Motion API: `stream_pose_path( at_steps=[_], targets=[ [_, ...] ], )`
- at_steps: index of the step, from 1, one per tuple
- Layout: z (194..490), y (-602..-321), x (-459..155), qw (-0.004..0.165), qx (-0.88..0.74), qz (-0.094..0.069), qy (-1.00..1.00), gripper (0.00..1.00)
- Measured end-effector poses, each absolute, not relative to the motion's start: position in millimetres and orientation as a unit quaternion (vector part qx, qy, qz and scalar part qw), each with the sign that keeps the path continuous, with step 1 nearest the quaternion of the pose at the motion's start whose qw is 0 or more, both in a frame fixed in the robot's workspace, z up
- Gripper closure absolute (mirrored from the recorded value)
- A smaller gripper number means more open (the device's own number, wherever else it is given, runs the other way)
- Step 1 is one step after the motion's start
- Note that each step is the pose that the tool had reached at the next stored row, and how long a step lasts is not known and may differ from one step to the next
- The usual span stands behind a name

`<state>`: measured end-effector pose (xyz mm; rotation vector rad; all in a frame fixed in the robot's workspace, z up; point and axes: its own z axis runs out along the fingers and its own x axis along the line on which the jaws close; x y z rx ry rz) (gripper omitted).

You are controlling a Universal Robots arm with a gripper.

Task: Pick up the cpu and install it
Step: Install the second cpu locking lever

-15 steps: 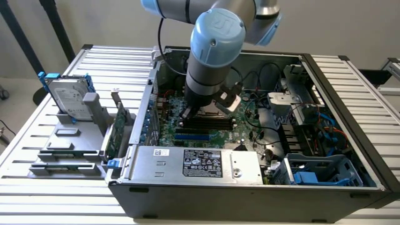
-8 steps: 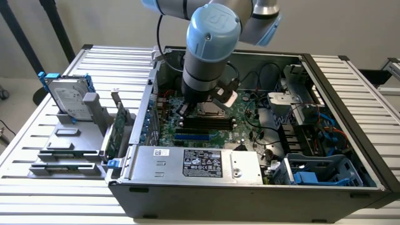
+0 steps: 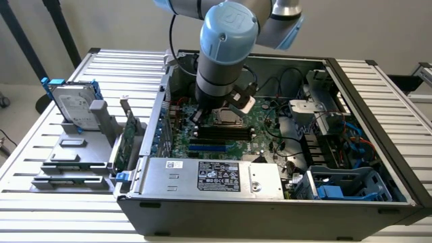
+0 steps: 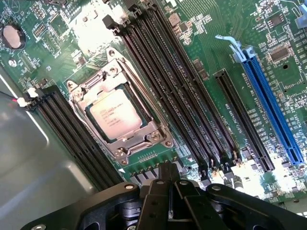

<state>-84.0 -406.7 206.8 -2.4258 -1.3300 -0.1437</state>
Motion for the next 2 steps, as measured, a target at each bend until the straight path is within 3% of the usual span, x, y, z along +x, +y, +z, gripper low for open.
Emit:
stream_pose_path(
  at_steps=[2],
  targets=[
    [206.8, -406.7, -84.0, 0.185, -0.861, -0.051, -0.472, 0.89]
  ],
)
